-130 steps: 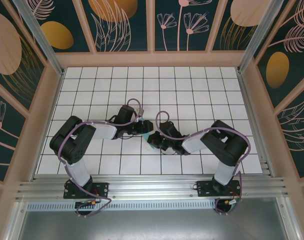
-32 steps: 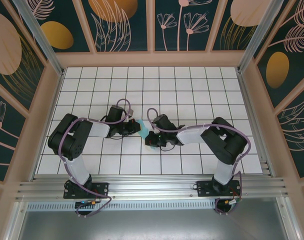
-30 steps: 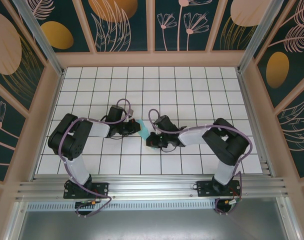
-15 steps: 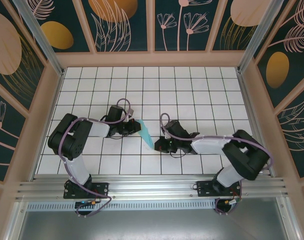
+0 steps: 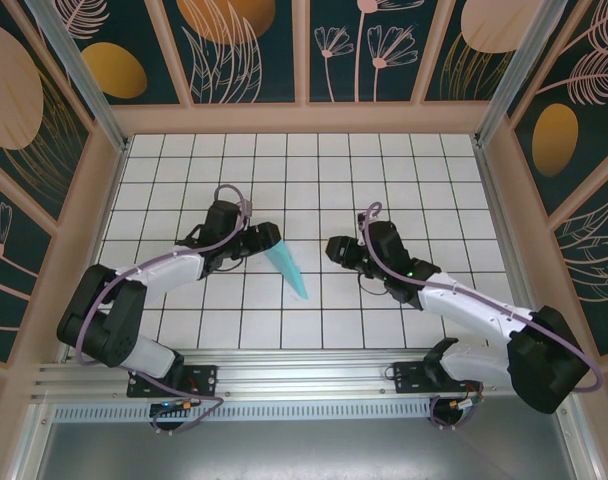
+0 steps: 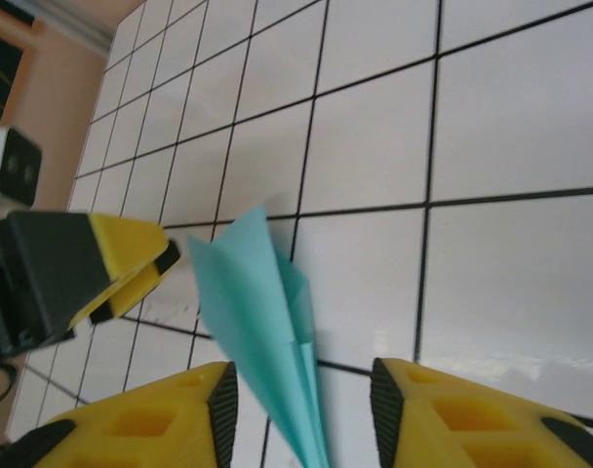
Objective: Fold a paper plane with a square sheet of paper (pick it up from the middle)
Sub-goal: Fold the wing for the fifth time at the center of the table.
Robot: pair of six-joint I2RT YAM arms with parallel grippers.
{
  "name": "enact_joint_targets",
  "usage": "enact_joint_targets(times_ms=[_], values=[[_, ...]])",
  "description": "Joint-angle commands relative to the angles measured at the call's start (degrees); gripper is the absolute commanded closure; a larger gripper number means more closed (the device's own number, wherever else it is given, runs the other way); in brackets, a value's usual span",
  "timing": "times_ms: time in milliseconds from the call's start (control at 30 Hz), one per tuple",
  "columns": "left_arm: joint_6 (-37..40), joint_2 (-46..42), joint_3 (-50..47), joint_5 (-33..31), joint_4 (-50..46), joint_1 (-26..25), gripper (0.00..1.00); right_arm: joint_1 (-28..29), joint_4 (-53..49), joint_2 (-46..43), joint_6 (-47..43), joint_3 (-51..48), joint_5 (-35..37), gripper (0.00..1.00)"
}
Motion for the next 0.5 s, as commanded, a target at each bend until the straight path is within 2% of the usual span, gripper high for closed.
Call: enact_joint_targets(times_ms=[0, 133, 200, 367, 467], values=[[-3.6, -0.8, 3.1, -12.2, -11.6, -4.1, 0.28, -1.6, 1.8, 0.0, -0.6, -2.7, 1.0, 0.53], [-7.4, 0.8, 6.0, -17.3, -17.8, -7.5, 0.27, -2.0, 9.1, 1.8, -0.3, -5.2, -6.2, 0.37], [-9.4, 0.8, 4.7, -17.4, -16.6, -8.1, 0.28, -2.0, 11.0, 4.9, -1.1, -4.6, -10.8, 0.36], [-9.5, 2.1, 3.0, -13.0, -11.6, -8.1, 0.33, -1.9, 13.9, 14.8, -2.4, -0.8, -20.8, 0.38], [-9.5, 2.6, 2.4, -12.5, -10.9, -8.0, 0.40, -1.8, 15.5, 18.6, -3.1, 0.8, -23.8, 0.38]])
